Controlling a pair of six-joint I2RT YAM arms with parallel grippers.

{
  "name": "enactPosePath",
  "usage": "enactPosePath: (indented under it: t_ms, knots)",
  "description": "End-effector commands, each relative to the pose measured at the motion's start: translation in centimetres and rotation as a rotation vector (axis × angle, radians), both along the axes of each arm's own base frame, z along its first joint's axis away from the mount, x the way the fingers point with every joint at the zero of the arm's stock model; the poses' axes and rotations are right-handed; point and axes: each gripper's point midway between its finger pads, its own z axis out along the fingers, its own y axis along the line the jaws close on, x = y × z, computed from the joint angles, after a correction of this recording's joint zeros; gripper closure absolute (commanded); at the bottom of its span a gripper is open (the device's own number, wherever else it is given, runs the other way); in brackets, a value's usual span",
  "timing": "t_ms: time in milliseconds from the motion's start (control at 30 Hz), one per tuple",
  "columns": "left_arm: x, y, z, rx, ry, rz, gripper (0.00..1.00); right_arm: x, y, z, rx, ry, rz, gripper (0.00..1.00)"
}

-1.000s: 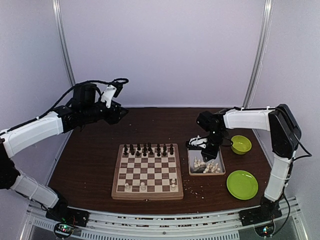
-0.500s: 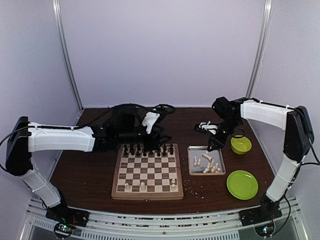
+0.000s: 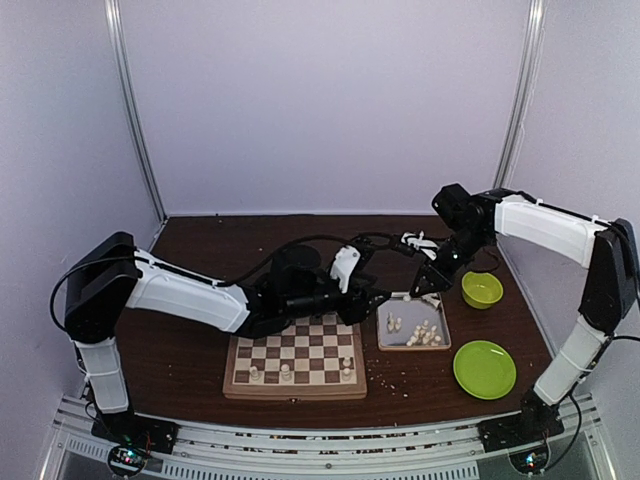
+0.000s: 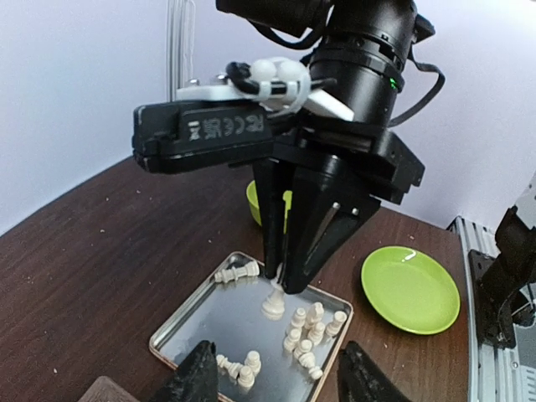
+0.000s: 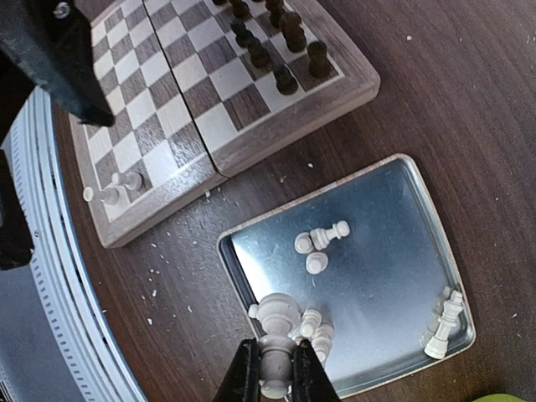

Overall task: Set up the chess pieces on the board
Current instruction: Place the bishop on f1.

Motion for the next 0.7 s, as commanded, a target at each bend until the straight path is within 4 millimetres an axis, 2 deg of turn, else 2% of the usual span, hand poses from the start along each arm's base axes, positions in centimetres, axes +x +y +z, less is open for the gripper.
enactPosePath:
  t_ms: [0, 100, 133, 167, 300, 467, 567, 667]
  knots:
    - [-0.6, 1.0, 5.2, -0.159, -0.061, -0.024, 0.50, -0.8, 1.3, 2.9, 0.085, -0.025, 0.027, 1.00]
    - [-0.5, 3.9, 7.1, -0.136, -0.069, 0.004, 0.50, -1.2, 1.9, 3.3, 0.048, -0.054, 0.054, 1.00]
    - [-0.6, 5.2, 8.8, -0.125, -0.084, 0.019, 0.49, -1.2, 2.2, 3.4, 0.030, -0.074, 0.061, 1.00]
    - [-0.1, 6.5, 9.5, -0.084, -0.090, 0.052, 0.48, -1.3, 2.5, 3.6, 0.010, -0.096, 0.074, 1.00]
    - [2.3, 11.8, 12.5, 0.136, -0.135, 0.201, 0.45, -2.2, 4.3, 4.4, -0.077, -0.193, 0.161, 1.00]
    - [6.0, 18.8, 17.7, 0.170, -0.207, 0.381, 0.43, -4.3, 7.8, 5.0, -0.163, -0.259, 0.313, 1.00]
    - [8.6, 22.7, 18.7, 0.180, -0.240, 0.494, 0.43, -6.0, 10.0, 4.6, -0.209, -0.241, 0.412, 1.00]
    - [10.5, 25.8, 18.4, 0.176, -0.239, 0.573, 0.43, -7.4, 12.3, 4.3, -0.253, -0.240, 0.496, 0.99]
